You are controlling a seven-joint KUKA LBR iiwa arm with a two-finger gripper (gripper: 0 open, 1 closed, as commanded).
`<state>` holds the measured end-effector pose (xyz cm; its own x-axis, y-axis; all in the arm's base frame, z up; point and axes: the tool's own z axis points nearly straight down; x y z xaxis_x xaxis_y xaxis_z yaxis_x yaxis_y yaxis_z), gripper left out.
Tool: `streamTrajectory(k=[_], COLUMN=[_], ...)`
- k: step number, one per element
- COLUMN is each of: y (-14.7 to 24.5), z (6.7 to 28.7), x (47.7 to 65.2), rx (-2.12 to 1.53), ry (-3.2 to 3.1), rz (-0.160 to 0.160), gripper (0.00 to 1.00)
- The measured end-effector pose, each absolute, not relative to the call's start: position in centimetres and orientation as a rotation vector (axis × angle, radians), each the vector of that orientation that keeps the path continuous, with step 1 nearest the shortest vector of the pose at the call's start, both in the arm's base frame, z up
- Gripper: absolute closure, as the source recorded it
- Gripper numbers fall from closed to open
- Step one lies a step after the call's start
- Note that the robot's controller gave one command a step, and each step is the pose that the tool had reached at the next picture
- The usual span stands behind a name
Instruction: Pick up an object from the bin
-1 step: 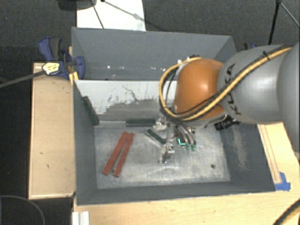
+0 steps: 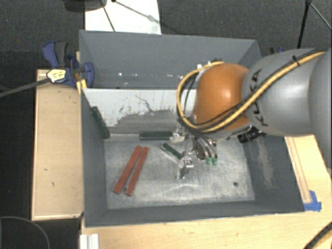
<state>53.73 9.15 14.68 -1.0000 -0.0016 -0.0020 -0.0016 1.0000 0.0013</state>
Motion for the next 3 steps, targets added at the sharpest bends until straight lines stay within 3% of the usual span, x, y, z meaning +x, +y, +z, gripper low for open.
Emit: streamTrajectory(k=[1,2,3], y=[8.4,8.1,9.0], z=[10.8,7.9,9.7], x=[56.4,57.8,57.7], rx=[0.391,0.505,0.377], ry=[3.106,3.105,3.115], rz=[0.006,-0.005,0.002], gripper=[0.0,0.0,0.0])
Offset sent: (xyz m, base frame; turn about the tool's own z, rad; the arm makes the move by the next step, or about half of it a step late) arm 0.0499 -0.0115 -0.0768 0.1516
